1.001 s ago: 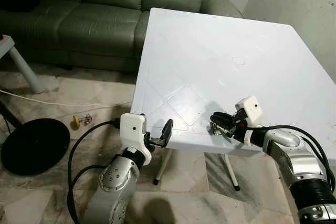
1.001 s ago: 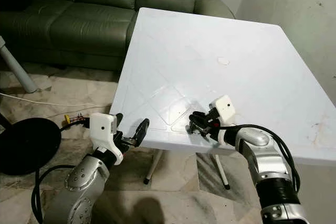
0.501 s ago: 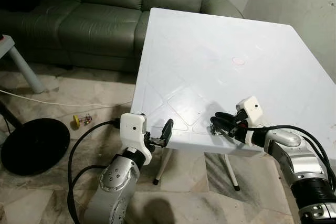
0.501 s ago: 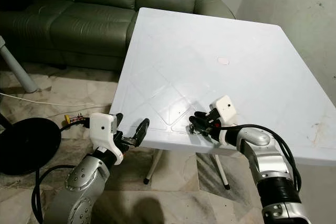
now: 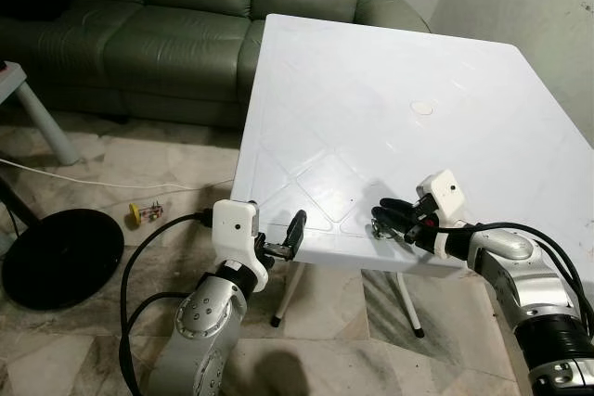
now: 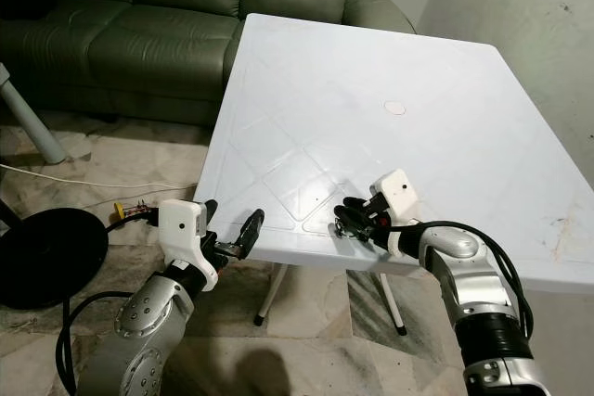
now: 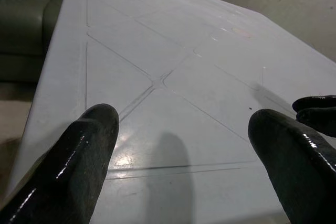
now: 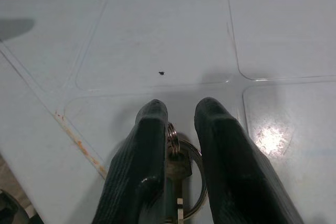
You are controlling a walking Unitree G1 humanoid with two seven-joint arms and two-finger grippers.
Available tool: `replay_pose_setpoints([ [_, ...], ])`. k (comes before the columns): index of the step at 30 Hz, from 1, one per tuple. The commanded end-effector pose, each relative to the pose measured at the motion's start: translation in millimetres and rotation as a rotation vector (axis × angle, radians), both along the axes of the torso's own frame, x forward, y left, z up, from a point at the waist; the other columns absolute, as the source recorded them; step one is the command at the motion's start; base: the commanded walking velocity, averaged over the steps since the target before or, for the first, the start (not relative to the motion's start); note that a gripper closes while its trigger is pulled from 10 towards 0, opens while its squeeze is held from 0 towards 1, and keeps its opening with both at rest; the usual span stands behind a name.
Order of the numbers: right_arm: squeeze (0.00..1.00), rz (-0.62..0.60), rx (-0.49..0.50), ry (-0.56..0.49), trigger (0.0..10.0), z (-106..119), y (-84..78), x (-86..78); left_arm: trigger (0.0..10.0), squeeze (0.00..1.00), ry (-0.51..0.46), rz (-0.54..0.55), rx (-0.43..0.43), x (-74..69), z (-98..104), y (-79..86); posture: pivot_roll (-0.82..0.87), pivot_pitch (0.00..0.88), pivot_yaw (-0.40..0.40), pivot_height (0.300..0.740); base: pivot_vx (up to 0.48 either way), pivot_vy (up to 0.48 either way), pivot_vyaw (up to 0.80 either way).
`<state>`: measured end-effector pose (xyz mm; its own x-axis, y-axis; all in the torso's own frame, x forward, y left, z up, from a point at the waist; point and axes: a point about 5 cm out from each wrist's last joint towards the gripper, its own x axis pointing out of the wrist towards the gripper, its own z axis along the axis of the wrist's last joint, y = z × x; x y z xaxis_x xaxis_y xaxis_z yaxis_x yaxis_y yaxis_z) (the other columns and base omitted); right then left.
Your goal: Hang keys on a hook
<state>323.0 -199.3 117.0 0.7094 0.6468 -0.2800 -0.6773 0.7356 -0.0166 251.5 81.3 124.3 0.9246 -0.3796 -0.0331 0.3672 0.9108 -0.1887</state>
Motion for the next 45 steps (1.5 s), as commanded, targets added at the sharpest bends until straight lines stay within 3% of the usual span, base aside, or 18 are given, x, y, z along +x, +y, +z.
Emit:
replay_pose_setpoints([
  [1,0.00,-0.016,0.018,-0.011,10.0,3.2,-4.9,1.4,10.0,0.00,-0.013,-0.001,-0.017,-0.6,4.7,-3.2,0.08,0.133,-0.125,0.740,0.000,0.000,0.00],
  [23,0.00,0.026,-0.037,0.015,10.0,-4.4,-5.2,-4.2,10.0,0.00,-0.016,-0.001,-0.018,-0.7,5.7,-3.9,0.08,0.134,-0.126,0.740,0.000,0.000,0.00],
  [25,0.00,0.033,-0.034,0.014,5.9,-4.5,-4.6,-4.7,10.0,0.00,-0.016,-0.002,-0.018,-0.7,5.7,-3.9,0.08,0.134,-0.126,0.740,0.000,0.000,0.00],
  [26,0.00,0.035,-0.035,0.012,6.2,-4.4,-4.5,-4.8,10.0,0.00,-0.016,-0.002,-0.019,-0.7,5.8,-3.8,0.08,0.134,-0.126,0.740,0.000,0.000,0.00],
  [27,0.00,0.037,-0.034,0.011,4.5,-4.2,-4.4,-4.9,10.0,0.00,-0.016,-0.002,-0.019,-0.6,5.9,-3.8,0.08,0.135,-0.125,0.740,0.000,0.000,0.00],
  [29,0.00,0.036,-0.043,0.010,4.6,-4.7,-4.8,-5.1,10.0,0.00,-0.016,-0.002,-0.017,-0.7,5.9,-3.9,0.08,0.135,-0.126,0.740,0.000,0.000,0.00],
  [30,0.00,0.029,-0.048,0.013,5.5,-5.7,-5.5,-5.0,10.0,0.00,-0.017,-0.002,-0.018,-0.7,6.0,-4.0,0.08,0.135,-0.126,0.740,0.000,0.000,0.00],
  [32,0.00,0.026,-0.050,0.016,5.3,-6.1,-5.8,-5.0,10.0,0.00,-0.017,-0.002,-0.017,-0.7,6.0,-4.0,0.08,0.135,-0.126,0.740,0.000,0.000,0.00],
  [34,0.00,0.026,-0.056,0.016,4.1,-6.5,-6.2,-5.0,10.0,0.00,-0.017,-0.002,-0.018,-0.7,6.0,-3.9,0.08,0.135,-0.126,0.740,0.000,0.000,0.00],
  [35,0.00,0.030,-0.054,0.019,2.7,-6.9,-6.7,-5.6,10.0,0.00,-0.016,-0.002,-0.018,-0.7,6.0,-4.0,0.08,0.136,-0.127,0.740,0.000,0.000,0.00],
  [37,0.00,0.028,-0.058,0.021,2.7,-7.3,-7.1,-5.6,10.0,0.00,-0.017,-0.002,-0.018,-0.7,6.0,-4.0,0.08,0.136,-0.126,0.740,0.000,0.000,0.00],
  [38,0.00,0.031,-0.063,0.023,4.2,-7.8,-7.2,-6.0,10.0,0.00,-0.017,-0.001,-0.018,-0.8,6.0,-3.9,0.08,0.136,-0.126,0.740,0.000,0.000,0.00],
  [43,0.00,0.035,-0.071,0.021,4.9,-8.5,-7.3,-6.6,10.0,0.00,-0.017,-0.003,-0.019,-0.9,6.1,-3.9,0.08,0.137,-0.126,0.740,0.000,0.000,0.00],
  [45,0.00,0.039,-0.062,0.026,0.7,-9.1,-6.8,-7.3,10.0,0.00,-0.016,-0.003,-0.019,-1.1,5.9,-4.0,0.08,0.138,-0.125,0.740,0.000,0.000,0.00],
])
